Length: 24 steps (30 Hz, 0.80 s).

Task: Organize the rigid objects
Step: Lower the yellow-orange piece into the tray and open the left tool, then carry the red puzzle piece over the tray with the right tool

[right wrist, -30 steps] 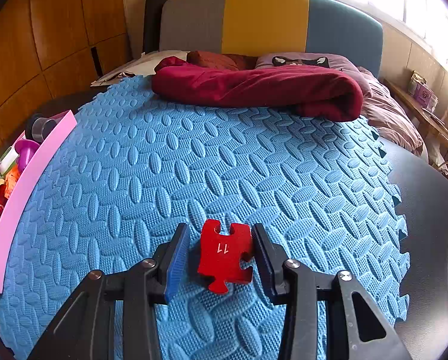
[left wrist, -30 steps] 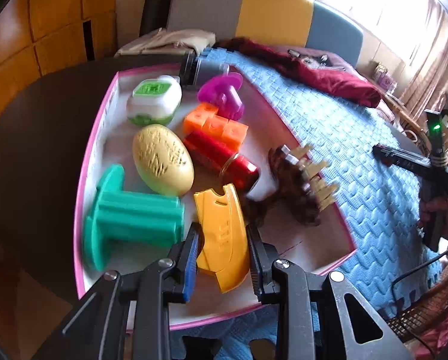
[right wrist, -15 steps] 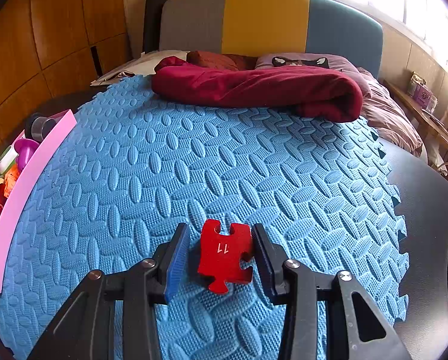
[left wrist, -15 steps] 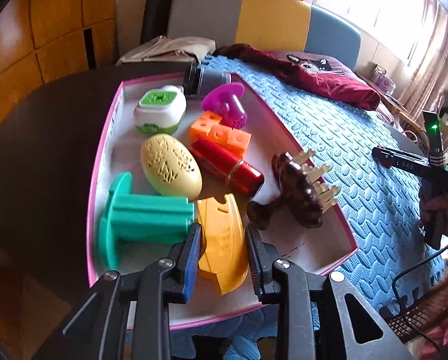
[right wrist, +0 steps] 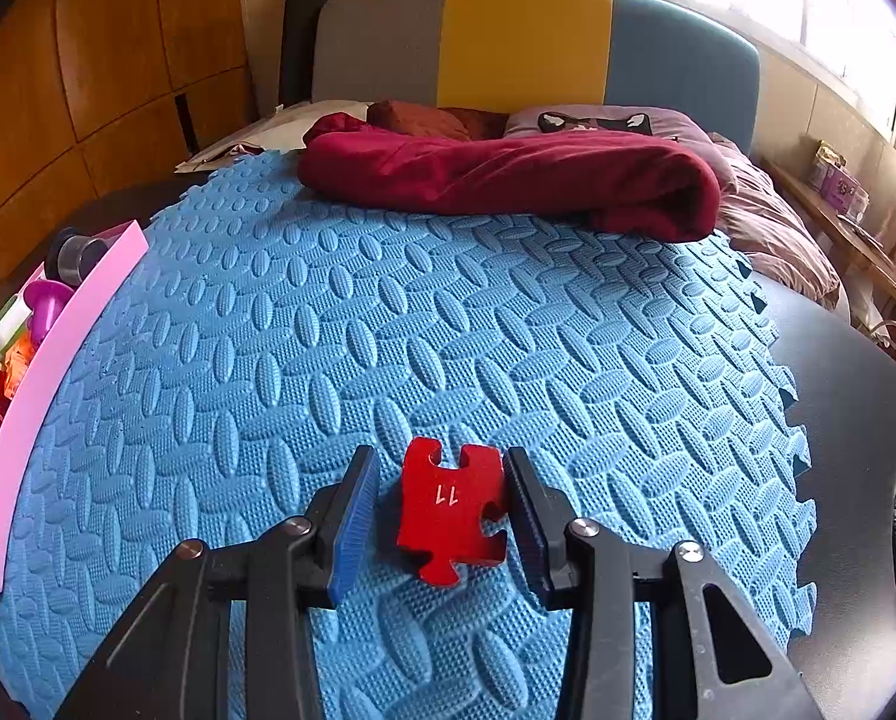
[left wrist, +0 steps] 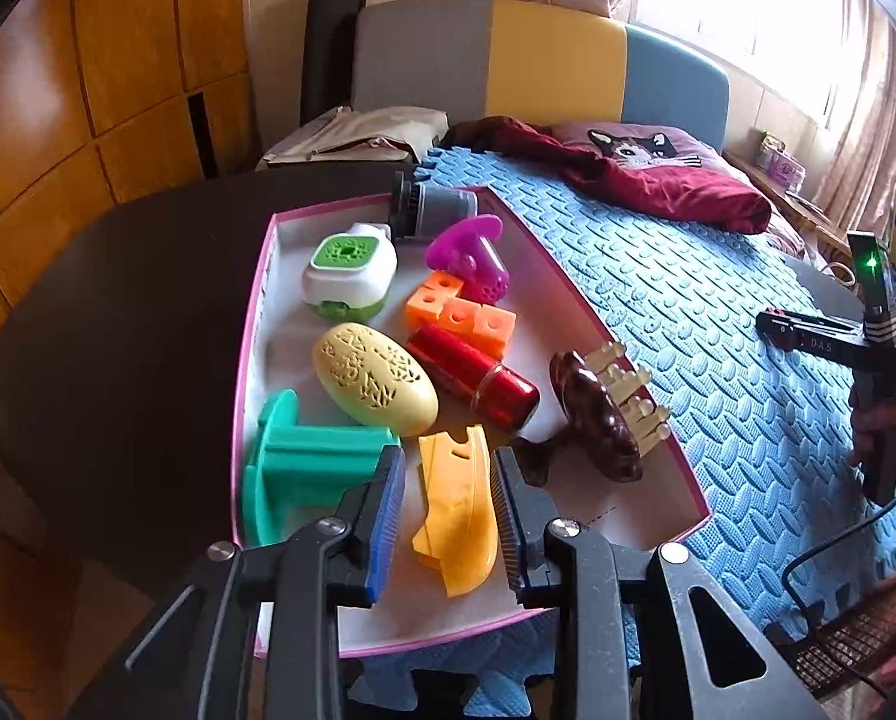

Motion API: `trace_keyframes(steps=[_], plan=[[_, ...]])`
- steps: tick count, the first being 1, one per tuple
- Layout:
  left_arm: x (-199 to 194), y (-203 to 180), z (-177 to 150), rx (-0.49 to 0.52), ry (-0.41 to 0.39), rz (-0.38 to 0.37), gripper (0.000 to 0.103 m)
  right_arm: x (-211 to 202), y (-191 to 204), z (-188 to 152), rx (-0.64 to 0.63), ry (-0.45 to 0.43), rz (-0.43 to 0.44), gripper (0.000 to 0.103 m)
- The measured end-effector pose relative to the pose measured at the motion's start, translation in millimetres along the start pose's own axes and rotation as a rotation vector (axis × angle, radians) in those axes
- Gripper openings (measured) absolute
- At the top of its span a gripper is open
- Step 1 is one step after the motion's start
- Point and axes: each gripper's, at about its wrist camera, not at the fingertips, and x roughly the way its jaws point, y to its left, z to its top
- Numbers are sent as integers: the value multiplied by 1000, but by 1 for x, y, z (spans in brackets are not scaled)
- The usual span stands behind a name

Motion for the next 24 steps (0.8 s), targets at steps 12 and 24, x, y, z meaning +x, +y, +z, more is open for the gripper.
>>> trace_keyframes(steps=[12, 24], plan=[[-14, 12, 6, -33, -47, 13, 31, -6, 11, -3, 82, 6, -67, 33], [-21, 28, 7, -80, -77, 34, 31, -17, 32, -14, 137, 32, -68, 33]])
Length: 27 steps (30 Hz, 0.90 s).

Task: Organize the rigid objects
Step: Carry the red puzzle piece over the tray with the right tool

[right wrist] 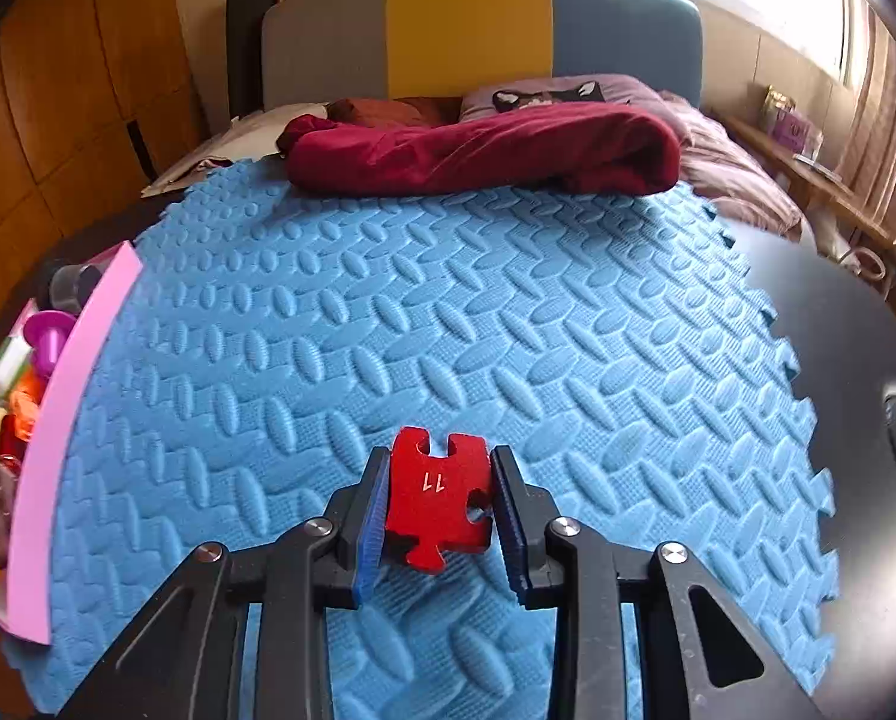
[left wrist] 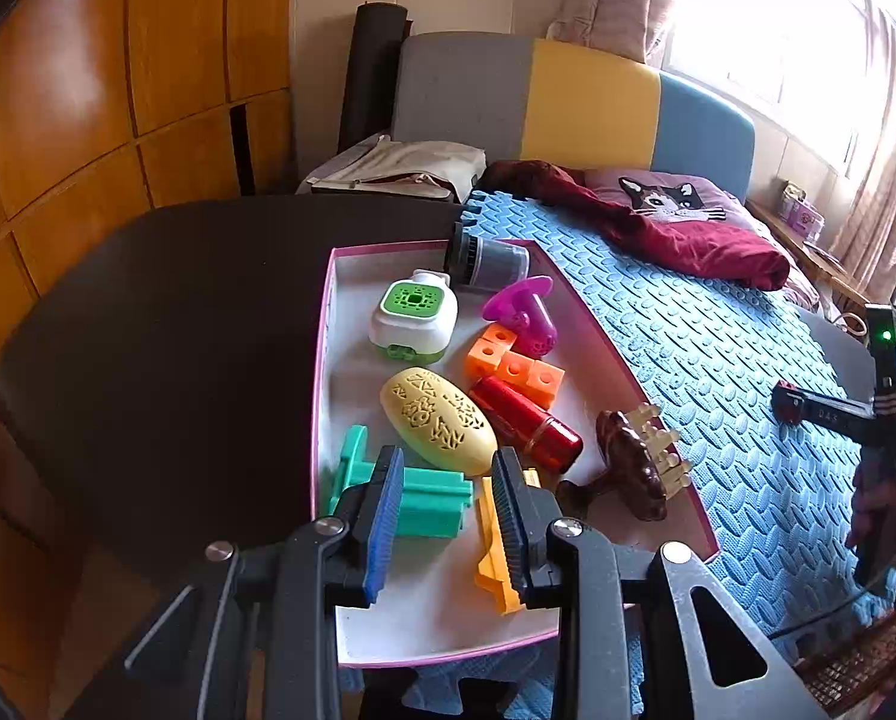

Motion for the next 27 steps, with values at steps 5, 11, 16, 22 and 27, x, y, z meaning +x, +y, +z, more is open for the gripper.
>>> trace_keyframes(steps=[5, 11, 16, 22, 27], plan=[[0, 11, 2, -37, -7, 28, 31, -3, 3, -1, 34, 5, 19, 32], [2, 19, 4, -62, -9, 57, 31, -1, 25, -2, -22, -3, 40, 32], [0, 24, 4, -71, -17, 77, 31, -3, 40, -1, -22, 8, 104, 32], [-2, 33, 3, -89, -17, 109, 31, 1, 63, 2, -50, 18, 138, 32], [-4, 37, 5, -93, -24, 126, 31, 0, 79, 4, -84, 10, 160, 32]])
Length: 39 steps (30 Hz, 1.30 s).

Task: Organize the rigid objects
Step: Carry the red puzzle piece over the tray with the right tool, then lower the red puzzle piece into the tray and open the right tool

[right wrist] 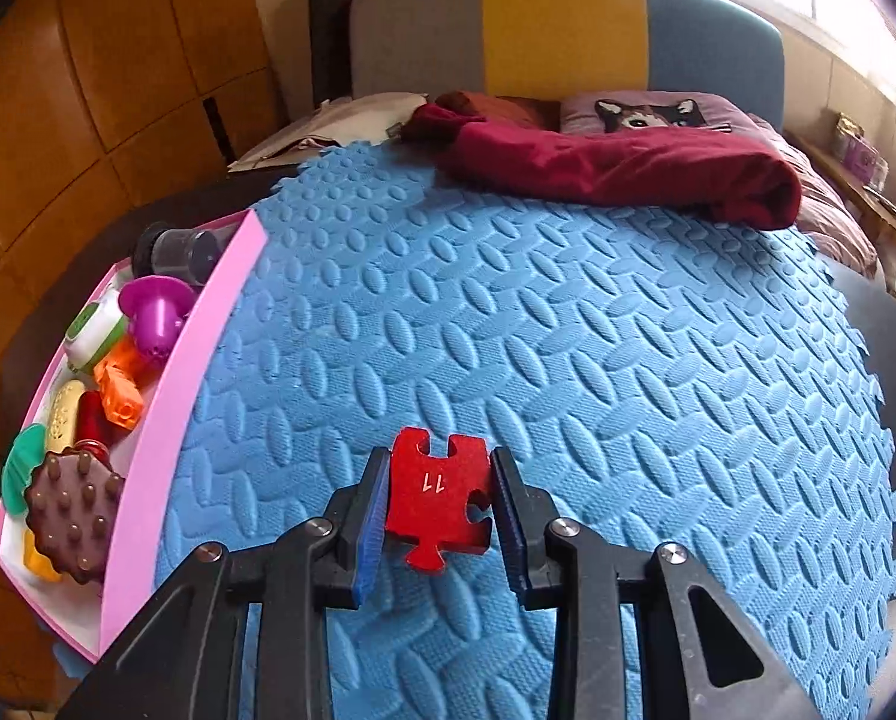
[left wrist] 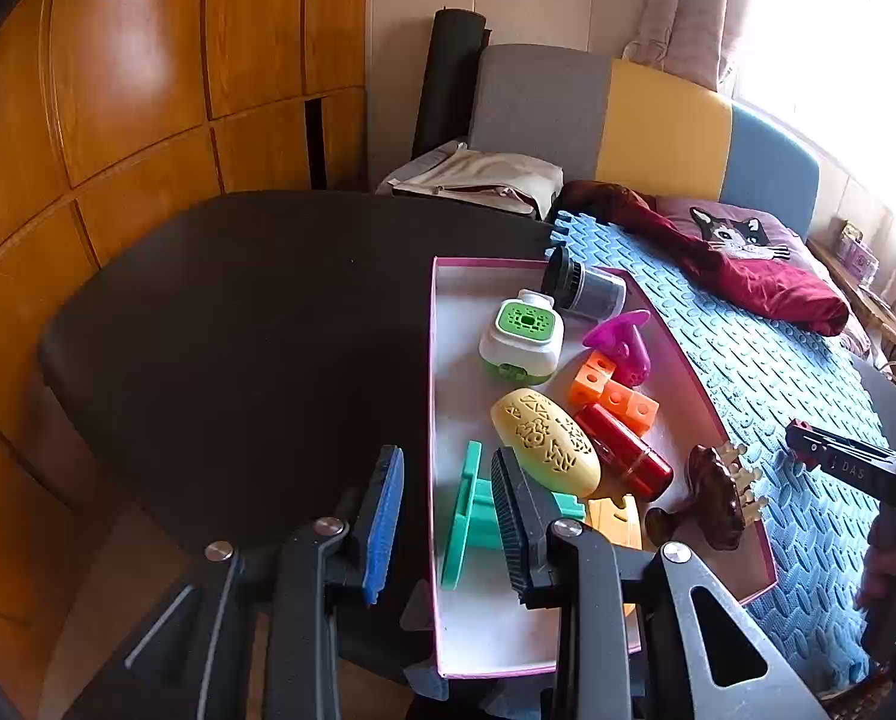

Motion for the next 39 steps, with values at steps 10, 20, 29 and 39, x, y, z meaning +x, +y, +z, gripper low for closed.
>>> trace_keyframes(steps=[10, 20, 29, 39], plan=[[6, 1, -1, -3, 16, 7, 31, -17, 42, 25, -64, -62, 85, 32], [11, 4, -2, -11, 25, 7, 31, -26, 115, 48, -215, -85, 209, 32], [15, 15, -2, -46, 26, 23, 31, -13, 149, 63, -260, -67, 238, 32], [24, 18, -4, -53, 49, 23, 31, 45, 151, 54, -254, 70, 179, 33]])
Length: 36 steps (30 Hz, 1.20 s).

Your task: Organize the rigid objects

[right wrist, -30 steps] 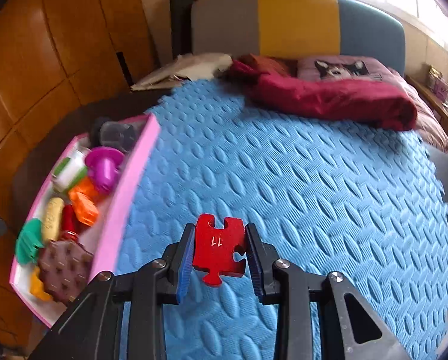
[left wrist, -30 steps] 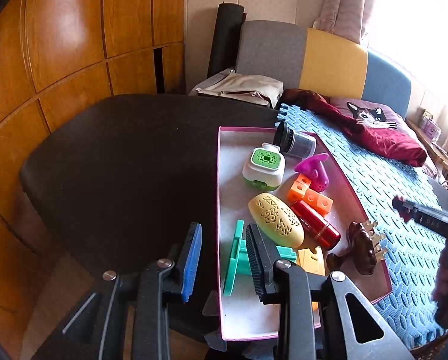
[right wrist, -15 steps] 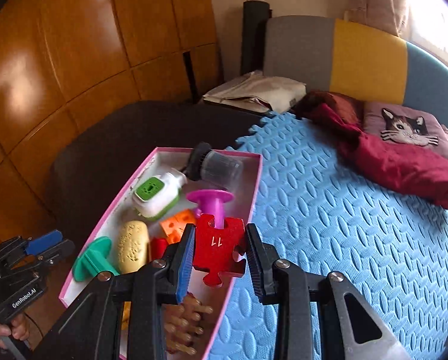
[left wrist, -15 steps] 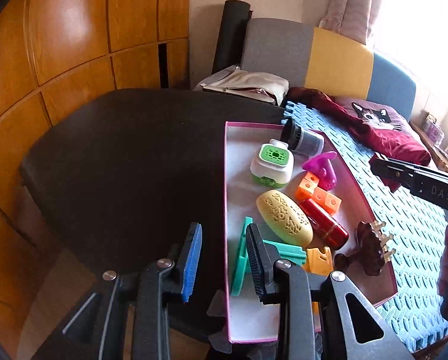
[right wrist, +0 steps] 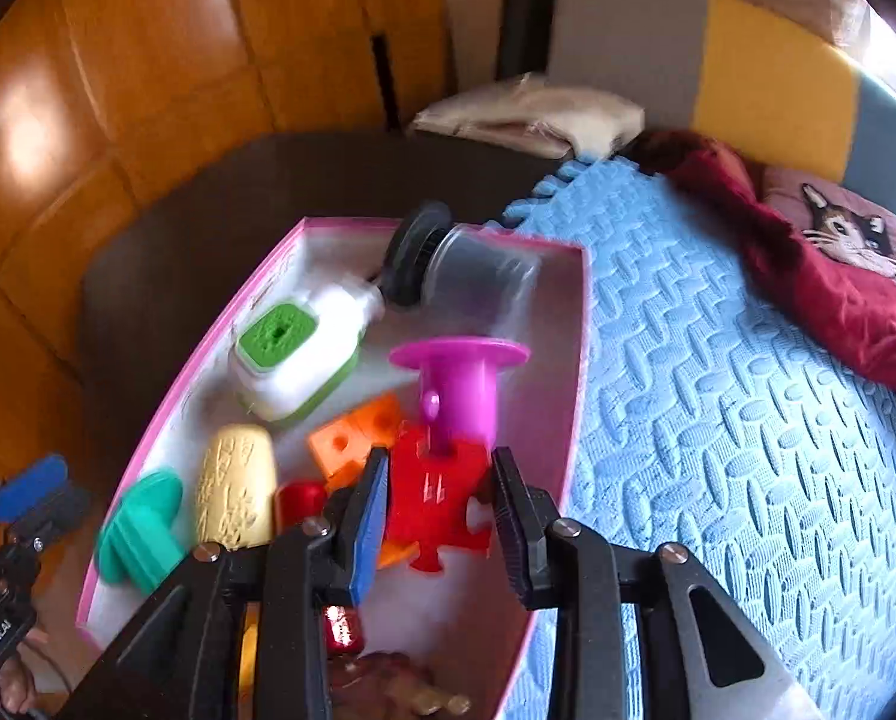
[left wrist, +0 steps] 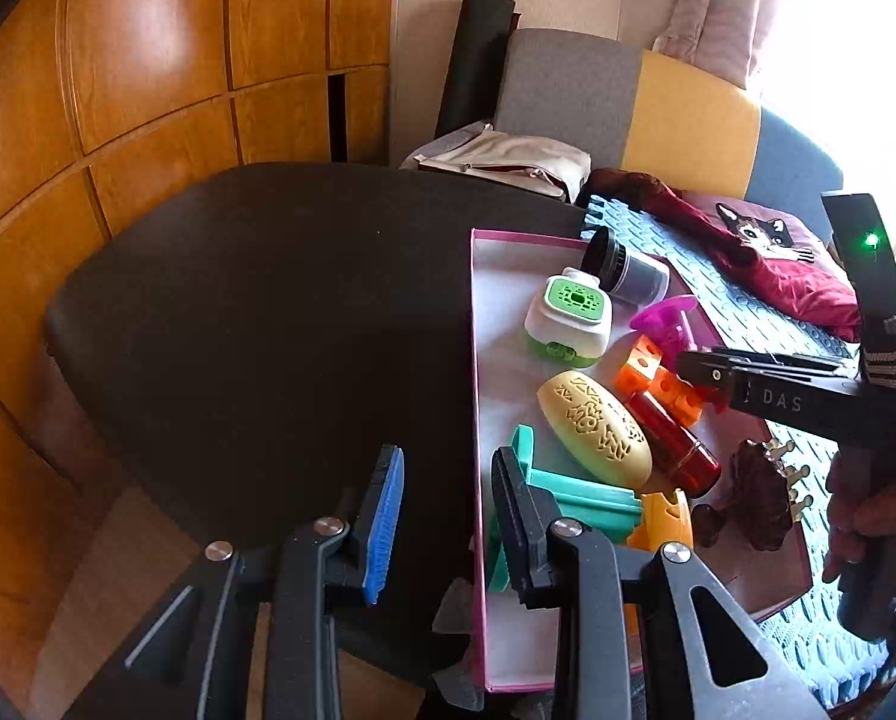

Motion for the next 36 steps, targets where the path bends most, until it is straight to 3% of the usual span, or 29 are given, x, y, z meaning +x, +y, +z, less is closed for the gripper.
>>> trace_keyframes(steps=[12, 20, 22, 29, 31, 36], plan=[[0, -12, 2, 21, -8, 5, 33, -10, -7, -5, 38, -40, 6, 34], [-16, -19, 9, 21, -54, 14, 54, -42, -3, -11, 75, -128, -28, 40], [-20, -20, 11, 18, -64, 19, 66, -54, -1, -14, 83, -158, -47, 41], [-41, -24, 13, 8, -113, 28, 88, -92, 16, -40, 89, -261, -108, 44], [-46, -26, 13, 7, -122, 38, 99, -98, 19, -47, 94, -276, -130, 44], [-56, -28, 10, -5, -127, 43, 103, -106, 30, -60, 78, -289, -177, 44]])
